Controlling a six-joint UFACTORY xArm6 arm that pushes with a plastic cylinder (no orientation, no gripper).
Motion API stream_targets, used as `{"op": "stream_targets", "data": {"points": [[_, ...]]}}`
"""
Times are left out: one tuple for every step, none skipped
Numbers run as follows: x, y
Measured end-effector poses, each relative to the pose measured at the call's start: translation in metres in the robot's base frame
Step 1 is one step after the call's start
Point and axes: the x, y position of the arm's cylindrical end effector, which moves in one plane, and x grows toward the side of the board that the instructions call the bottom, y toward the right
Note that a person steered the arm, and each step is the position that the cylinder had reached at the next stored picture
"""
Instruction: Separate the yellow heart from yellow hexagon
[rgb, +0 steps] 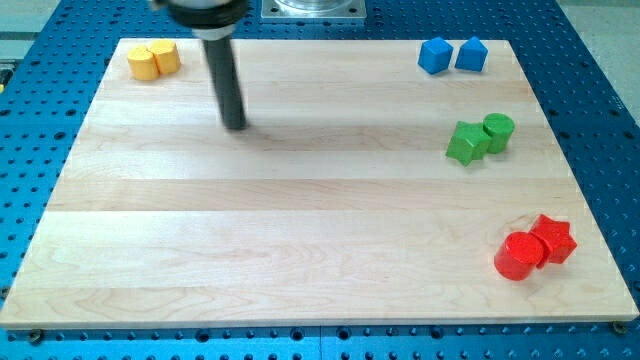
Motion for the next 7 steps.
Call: {"op": "stream_targets", "data": {"points": [[-0.008, 0.002], [-0.038, -0.022], [-0.115, -0.04], [-0.149, -0.079], [-0.166, -0.121], [-0.153, -0.176], [-0.092, -0.167]]}}
